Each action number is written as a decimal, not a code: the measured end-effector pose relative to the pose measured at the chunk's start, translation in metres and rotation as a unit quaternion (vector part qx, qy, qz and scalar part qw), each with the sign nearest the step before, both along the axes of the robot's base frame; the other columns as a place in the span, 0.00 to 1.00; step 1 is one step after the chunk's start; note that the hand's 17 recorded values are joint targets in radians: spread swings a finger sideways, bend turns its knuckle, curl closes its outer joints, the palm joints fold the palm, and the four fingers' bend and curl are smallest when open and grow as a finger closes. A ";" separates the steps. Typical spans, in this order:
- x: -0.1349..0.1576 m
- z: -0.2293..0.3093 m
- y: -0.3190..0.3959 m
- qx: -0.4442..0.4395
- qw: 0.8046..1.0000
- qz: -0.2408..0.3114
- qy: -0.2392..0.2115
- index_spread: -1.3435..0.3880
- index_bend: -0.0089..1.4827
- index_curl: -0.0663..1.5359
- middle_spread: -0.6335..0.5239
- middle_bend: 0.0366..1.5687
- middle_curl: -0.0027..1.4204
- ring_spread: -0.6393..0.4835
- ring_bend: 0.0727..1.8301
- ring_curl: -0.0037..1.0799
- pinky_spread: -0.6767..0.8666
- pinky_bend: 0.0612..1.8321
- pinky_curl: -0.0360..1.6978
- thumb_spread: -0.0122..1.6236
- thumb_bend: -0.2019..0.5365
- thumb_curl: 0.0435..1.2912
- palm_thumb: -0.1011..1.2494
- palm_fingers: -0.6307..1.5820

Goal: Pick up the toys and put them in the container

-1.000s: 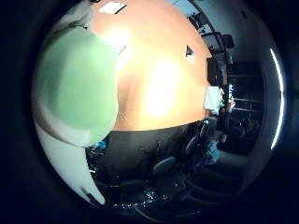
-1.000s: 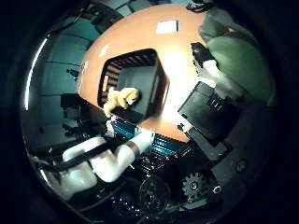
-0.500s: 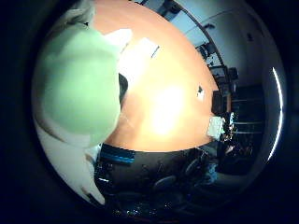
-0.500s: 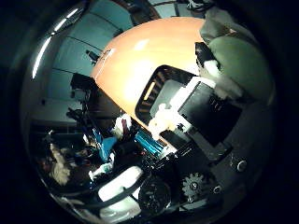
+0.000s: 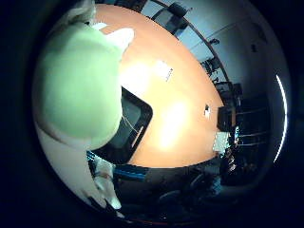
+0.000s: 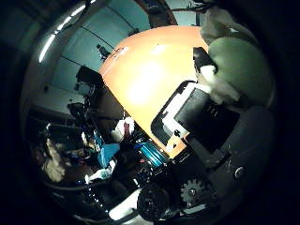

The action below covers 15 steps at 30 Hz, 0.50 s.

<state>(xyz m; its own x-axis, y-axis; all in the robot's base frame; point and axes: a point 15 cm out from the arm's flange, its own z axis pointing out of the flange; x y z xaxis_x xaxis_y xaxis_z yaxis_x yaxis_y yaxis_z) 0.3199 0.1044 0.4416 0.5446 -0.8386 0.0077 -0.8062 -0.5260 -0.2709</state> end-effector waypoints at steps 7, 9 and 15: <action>-0.015 -0.028 -0.002 -0.006 1.000 0.005 0.023 0.49 0.27 0.48 0.33 0.49 0.46 0.31 0.53 0.54 0.25 0.45 0.50 0.71 0.24 0.35 0.58 0.49; -0.015 -0.028 -0.002 -0.005 1.000 0.007 0.023 0.48 0.27 0.45 0.34 0.43 0.43 0.32 0.50 0.50 0.33 0.42 0.49 0.72 0.25 0.32 0.58 0.47; -0.016 -0.027 -0.002 -0.003 1.000 0.007 0.023 0.47 0.26 0.40 0.37 0.36 0.37 0.36 0.46 0.43 0.50 0.37 0.47 0.71 0.25 0.27 0.59 0.46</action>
